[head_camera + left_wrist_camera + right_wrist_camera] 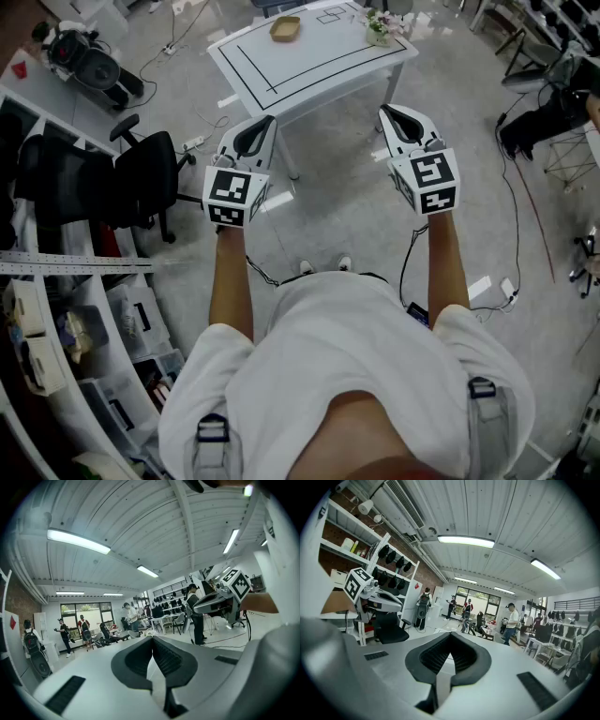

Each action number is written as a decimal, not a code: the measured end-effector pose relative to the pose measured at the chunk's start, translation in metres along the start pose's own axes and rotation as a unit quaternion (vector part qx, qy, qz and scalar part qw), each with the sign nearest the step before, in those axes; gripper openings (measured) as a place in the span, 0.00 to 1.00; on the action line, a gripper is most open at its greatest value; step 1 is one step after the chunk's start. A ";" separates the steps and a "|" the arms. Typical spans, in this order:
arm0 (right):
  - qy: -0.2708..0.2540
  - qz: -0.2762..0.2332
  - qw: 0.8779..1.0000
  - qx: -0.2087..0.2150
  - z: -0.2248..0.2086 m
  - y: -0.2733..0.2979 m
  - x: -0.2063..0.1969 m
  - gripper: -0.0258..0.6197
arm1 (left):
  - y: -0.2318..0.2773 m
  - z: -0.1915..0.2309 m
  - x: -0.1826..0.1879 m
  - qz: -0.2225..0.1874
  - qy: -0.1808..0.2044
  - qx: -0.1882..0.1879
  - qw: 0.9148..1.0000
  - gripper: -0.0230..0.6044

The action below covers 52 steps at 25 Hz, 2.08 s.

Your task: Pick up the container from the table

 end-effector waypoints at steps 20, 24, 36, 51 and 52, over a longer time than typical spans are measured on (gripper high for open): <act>-0.005 0.004 0.998 0.063 -0.057 0.044 -0.041 0.06 | 0.060 -0.016 -0.003 0.032 0.011 0.014 0.999 0.07; -0.005 0.002 0.998 0.068 -0.066 0.066 -0.035 0.06 | 0.080 0.001 0.000 0.031 0.010 0.019 0.999 0.07; -0.020 0.028 0.996 0.085 -0.097 0.207 -0.023 0.06 | 0.191 0.108 -0.026 0.036 0.029 0.016 0.999 0.07; -0.016 0.026 0.998 0.049 -0.140 0.402 0.065 0.06 | 0.324 0.288 -0.016 0.033 0.045 -0.001 0.998 0.07; -0.013 0.026 0.998 0.051 -0.143 0.412 0.066 0.06 | 0.330 0.294 -0.018 0.034 0.045 -0.005 0.998 0.07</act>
Point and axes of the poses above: the fingertips, and each gripper's own axes: y forward along the fingers, z to its left, x out of its top, the point moved 4 cm from there along -y, backward along the fingers, and after that the axes turned 8 degrees about z, right-handed, at the moved point
